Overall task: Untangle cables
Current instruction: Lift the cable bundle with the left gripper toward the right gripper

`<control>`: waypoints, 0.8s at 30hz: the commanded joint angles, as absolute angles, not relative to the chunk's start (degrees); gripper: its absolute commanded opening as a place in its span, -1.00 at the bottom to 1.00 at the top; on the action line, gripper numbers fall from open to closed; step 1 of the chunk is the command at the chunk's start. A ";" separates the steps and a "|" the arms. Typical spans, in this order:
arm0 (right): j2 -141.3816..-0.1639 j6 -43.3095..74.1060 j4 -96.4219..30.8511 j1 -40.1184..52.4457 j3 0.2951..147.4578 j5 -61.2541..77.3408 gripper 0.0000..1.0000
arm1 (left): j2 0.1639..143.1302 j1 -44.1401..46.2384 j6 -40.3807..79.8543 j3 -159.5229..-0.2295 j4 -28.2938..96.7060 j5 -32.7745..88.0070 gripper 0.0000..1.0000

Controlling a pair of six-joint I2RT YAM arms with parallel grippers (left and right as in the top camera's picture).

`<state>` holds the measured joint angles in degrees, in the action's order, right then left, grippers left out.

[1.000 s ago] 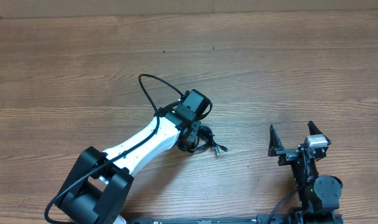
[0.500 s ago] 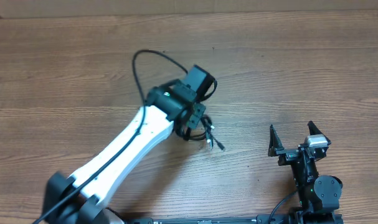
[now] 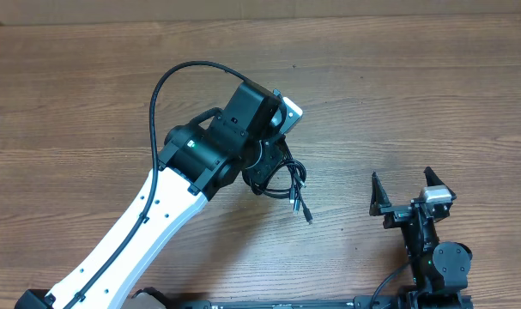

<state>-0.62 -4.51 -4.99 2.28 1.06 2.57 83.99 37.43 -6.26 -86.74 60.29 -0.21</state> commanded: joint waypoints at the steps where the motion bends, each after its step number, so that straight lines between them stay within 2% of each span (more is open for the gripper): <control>1: -0.16 -3.99 -4.38 2.20 0.47 2.72 0.99 | 82.11 37.54 -7.75 -88.25 60.20 1.08 -0.92; 6: -0.16 10.66 -3.99 2.17 1.93 5.98 1.00 | 81.95 37.52 -7.99 -88.25 60.10 1.02 -0.92; 11: -0.16 12.71 -5.17 2.17 7.86 16.14 1.00 | 81.95 37.47 -7.99 -88.25 59.51 0.78 -0.92; 18: -3.88 12.60 -24.64 2.17 24.64 19.53 1.00 | 81.95 37.50 -9.50 -88.25 56.34 0.64 -0.92; 24: -12.49 11.68 -38.22 2.20 38.30 27.24 1.00 | 81.95 37.52 -19.84 -88.25 53.36 1.15 -0.92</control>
